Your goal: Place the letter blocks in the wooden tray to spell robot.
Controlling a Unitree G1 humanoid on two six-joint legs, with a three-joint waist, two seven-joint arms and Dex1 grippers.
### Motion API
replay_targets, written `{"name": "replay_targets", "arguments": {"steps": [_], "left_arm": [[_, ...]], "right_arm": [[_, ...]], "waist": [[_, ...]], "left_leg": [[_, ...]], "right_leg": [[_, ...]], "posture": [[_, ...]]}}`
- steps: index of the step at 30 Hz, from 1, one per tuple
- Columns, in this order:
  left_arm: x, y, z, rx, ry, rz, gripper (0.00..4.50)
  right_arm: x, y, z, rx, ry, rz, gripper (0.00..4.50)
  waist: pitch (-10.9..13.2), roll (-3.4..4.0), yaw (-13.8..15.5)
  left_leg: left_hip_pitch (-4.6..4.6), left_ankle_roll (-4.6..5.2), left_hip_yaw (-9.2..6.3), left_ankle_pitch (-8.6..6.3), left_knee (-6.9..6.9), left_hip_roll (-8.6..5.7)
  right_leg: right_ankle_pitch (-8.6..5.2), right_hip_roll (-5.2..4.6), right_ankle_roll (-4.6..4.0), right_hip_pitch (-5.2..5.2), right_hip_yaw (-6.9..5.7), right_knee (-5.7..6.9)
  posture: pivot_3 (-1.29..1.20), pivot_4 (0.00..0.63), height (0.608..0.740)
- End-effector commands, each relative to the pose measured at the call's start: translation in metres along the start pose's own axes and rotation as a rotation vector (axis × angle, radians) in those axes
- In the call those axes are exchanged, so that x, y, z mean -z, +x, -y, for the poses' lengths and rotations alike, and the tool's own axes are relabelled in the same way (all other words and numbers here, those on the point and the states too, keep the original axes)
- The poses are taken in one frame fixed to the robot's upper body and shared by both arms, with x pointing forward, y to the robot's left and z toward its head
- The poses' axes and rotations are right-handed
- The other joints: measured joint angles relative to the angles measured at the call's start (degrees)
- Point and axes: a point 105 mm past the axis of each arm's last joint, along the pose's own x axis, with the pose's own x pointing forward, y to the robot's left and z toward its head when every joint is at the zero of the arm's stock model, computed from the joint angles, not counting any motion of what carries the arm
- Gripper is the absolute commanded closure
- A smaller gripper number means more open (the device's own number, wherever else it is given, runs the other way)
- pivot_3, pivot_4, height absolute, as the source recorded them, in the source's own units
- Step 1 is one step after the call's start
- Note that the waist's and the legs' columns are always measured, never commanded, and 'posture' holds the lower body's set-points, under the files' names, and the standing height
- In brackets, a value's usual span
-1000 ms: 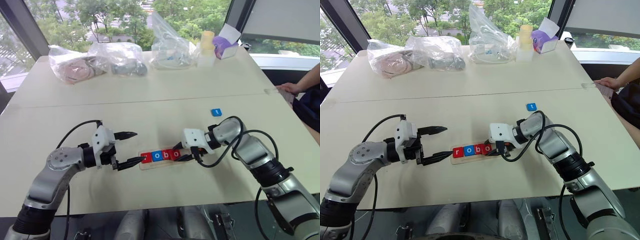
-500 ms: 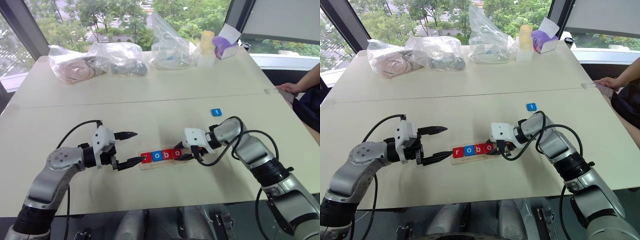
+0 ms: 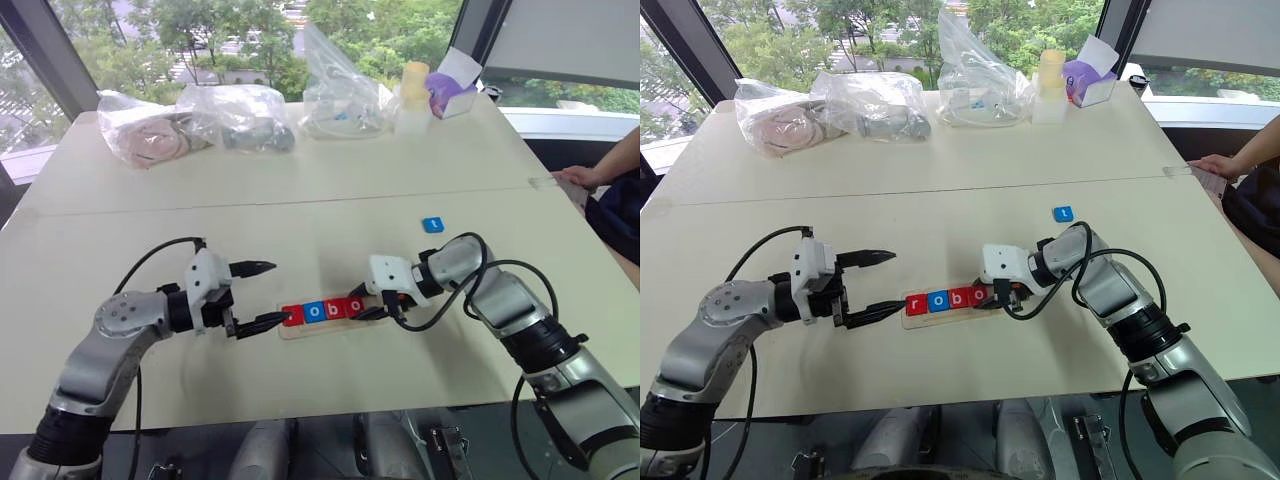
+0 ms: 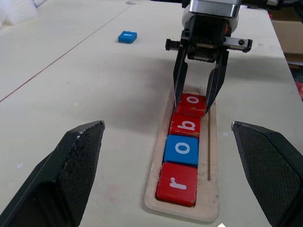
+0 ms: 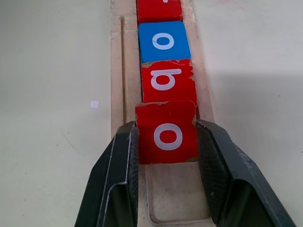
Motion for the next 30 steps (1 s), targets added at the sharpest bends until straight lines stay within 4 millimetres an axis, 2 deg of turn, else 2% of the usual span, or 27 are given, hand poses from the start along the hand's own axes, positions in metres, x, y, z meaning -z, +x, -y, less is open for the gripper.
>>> {"name": "replay_targets", "arguments": {"steps": [1, 16, 18, 19, 22, 23, 28, 30], "left_arm": [[-0.005, 0.002, 0.001, 0.015, 0.022, 0.016, 0.00], [-0.005, 0.002, 0.001, 0.012, 0.023, 0.018, 0.00], [-0.005, 0.002, 0.001, 0.009, 0.022, 0.017, 0.00], [-0.005, 0.002, 0.001, 0.007, 0.023, 0.017, 0.00], [-0.005, 0.002, 0.000, 0.005, 0.023, 0.017, 0.00], [-0.005, 0.002, 0.000, 0.005, 0.023, 0.017, 0.00], [-0.005, 0.003, 0.000, 0.002, 0.024, 0.018, 0.00], [-0.005, 0.003, 0.000, 0.003, 0.024, 0.019, 0.00]], "right_arm": [[-0.014, -0.013, 0.008, 0.039, -0.044, 0.024, 3.35], [-0.015, -0.010, 0.002, 0.021, -0.030, 0.029, 3.35], [-0.018, -0.009, 0.001, 0.015, -0.028, 0.039, 2.31], [-0.018, -0.008, 0.001, 0.013, -0.027, 0.042, 2.01], [-0.020, -0.008, 0.000, 0.009, -0.023, 0.046, 0.36], [-0.020, -0.009, 0.000, 0.011, -0.023, 0.046, 0.07], [-0.019, -0.011, 0.004, 0.031, -0.023, 0.046, 0.07], [-0.019, -0.017, 0.013, 0.078, -0.018, 0.047, 0.07]], "waist": [[0.0, 0.00, 0.0], [0.0, 0.00, 0.0], [0.0, 0.00, 0.0], [0.0, 0.00, 0.0], [0.0, 0.00, 0.0], [0.0, 0.00, 0.0], [0.0, 0.00, 0.0], [0.0, 0.00, 0.0]], "left_leg": [[0.00, 0.00, 0.00, 0.00, 0.00, 0.00], [0.00, 0.00, 0.00, 0.00, 0.00, 0.00], [0.00, 0.00, 0.00, 0.00, 0.00, 0.00], [0.00, 0.00, 0.00, 0.00, 0.00, 0.00], [0.00, 0.00, 0.00, 0.00, 0.00, 0.00], [0.00, 0.00, 0.00, 0.00, 0.00, 0.00], [0.00, 0.00, 0.00, 0.00, 0.00, 0.00], [0.00, 0.00, 0.00, 0.00, 0.00, 0.00]], "right_leg": [[0.00, 0.00, 0.00, 0.00, 0.00, 0.00], [0.00, -0.01, 0.00, 0.00, 0.00, 0.00], [0.00, 0.00, 0.00, 0.00, 0.00, 0.00], [0.00, -0.01, 0.00, 0.00, 0.00, 0.00], [0.00, -0.01, 0.00, 0.00, 0.00, 0.00], [0.00, -0.01, 0.00, 0.00, 0.00, 0.00], [0.00, -0.01, 0.00, 0.00, 0.00, 0.00], [0.00, -0.01, 0.00, 0.00, 0.00, 0.00]], "posture": [[0.00, 0.150, 0.740], [0.00, 0.150, 0.740], [0.00, 0.150, 0.740], [0.00, 0.150, 0.740], [0.00, 0.150, 0.740], [0.00, 0.150, 0.740], [0.00, 0.150, 0.740], [0.00, 0.150, 0.740]]}}
